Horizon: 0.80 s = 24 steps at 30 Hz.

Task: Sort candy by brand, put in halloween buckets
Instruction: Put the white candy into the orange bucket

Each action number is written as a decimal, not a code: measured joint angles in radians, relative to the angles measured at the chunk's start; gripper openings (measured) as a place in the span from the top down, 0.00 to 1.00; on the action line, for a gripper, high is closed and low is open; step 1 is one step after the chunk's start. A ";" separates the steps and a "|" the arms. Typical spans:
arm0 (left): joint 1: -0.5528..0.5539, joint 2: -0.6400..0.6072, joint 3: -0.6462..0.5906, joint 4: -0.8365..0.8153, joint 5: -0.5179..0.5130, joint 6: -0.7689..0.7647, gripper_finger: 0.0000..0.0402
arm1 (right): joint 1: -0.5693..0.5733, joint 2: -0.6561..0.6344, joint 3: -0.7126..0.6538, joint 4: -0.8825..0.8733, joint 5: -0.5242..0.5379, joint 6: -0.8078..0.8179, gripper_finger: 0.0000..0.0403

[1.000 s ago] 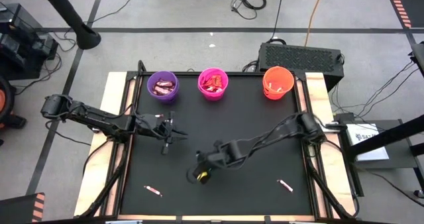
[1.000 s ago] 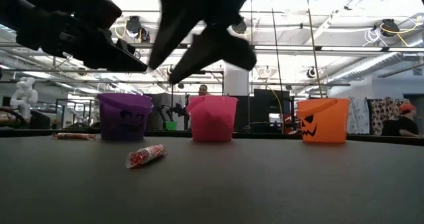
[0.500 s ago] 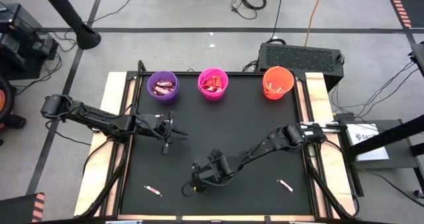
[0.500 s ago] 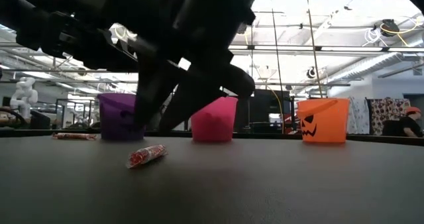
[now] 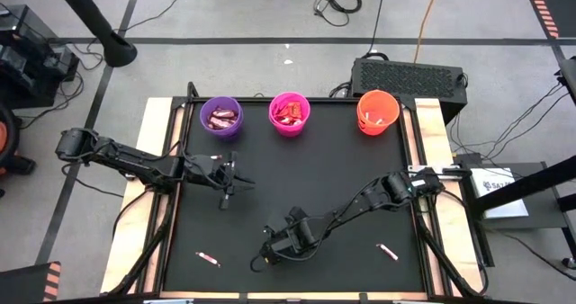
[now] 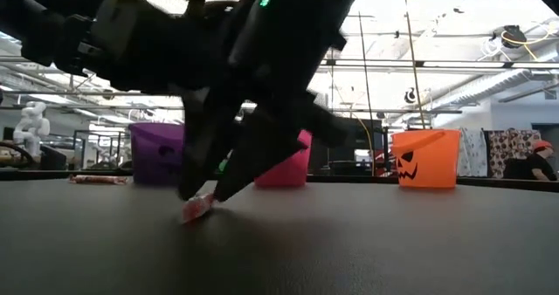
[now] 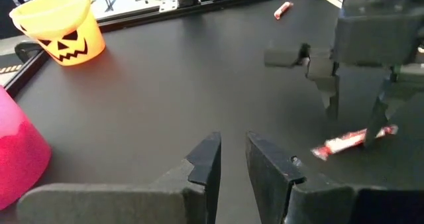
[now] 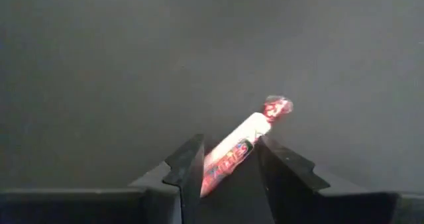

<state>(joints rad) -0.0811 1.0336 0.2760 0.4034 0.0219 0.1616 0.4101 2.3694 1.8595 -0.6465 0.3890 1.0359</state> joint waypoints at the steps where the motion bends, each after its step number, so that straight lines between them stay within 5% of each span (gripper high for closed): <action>1: 0.000 0.000 0.000 -0.001 0.000 0.000 0.80 | 0.000 0.007 0.000 0.015 0.003 0.000 0.67; 11: 0.000 0.000 0.000 -0.001 0.000 0.000 0.80 | -0.003 0.023 0.003 0.003 -0.014 -0.052 0.68; 24: 0.000 0.000 0.000 -0.002 0.000 0.000 0.80 | -0.009 0.009 0.040 -0.093 -0.059 -0.185 0.97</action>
<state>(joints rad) -0.0809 1.0340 0.2760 0.4017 0.0219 0.1616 0.4014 2.3786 1.8996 -0.7396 0.3298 0.8510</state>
